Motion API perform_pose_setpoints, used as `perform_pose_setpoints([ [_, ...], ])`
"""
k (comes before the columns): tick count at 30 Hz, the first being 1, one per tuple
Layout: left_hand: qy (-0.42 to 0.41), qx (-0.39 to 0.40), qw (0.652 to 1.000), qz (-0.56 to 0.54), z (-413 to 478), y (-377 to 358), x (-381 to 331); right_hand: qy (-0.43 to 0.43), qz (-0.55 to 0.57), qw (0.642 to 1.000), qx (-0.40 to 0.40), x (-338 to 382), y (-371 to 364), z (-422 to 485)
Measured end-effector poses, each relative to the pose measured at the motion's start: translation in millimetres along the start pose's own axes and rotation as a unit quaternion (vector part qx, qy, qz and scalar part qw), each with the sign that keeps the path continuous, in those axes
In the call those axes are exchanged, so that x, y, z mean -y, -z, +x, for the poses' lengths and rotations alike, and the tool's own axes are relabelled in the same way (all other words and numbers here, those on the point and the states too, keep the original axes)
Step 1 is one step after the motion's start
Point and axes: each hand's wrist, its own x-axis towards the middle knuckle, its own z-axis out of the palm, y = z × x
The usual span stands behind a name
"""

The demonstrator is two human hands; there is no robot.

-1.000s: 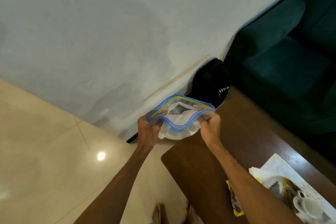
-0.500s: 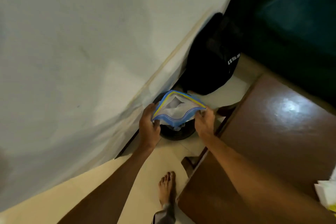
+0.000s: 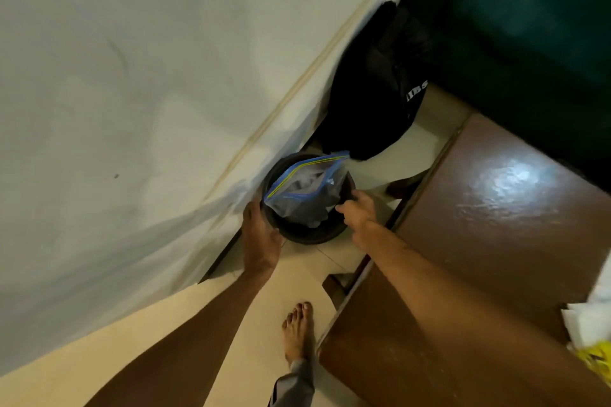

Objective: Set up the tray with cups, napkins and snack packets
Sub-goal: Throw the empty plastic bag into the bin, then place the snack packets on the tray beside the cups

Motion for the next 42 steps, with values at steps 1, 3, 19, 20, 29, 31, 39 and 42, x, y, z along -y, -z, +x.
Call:
perform_pose_setpoints([
  [1,-0.021,0.002,1.0,0.001,-9,5,-4,0.011,0.007,1.0,0.001,3,8,-15],
  [3,-0.029,0.011,0.999,0.01,-28,12,-24,0.05,0.024,0.998,0.012,6,22,-48],
  [19,-0.14,0.07,0.986,0.065,-280,13,-233,0.249,0.057,0.967,0.005,-63,275,-297],
  [20,-0.145,0.077,0.985,0.061,-297,12,-244,0.257,0.058,0.965,-0.007,-67,291,-310],
  [29,-0.2,0.146,0.966,0.068,-408,-17,-306,0.265,0.08,0.955,-0.107,-130,394,-388],
  [31,-0.215,0.176,0.958,0.065,-432,-30,-311,0.254,0.095,0.953,-0.131,-150,415,-400],
  [39,-0.241,0.247,0.937,0.048,-521,-117,-342,0.236,0.13,0.94,-0.211,-232,514,-428],
  [42,-0.25,0.272,0.927,0.067,-552,-164,-358,0.23,0.14,0.933,-0.237,-266,563,-421],
])
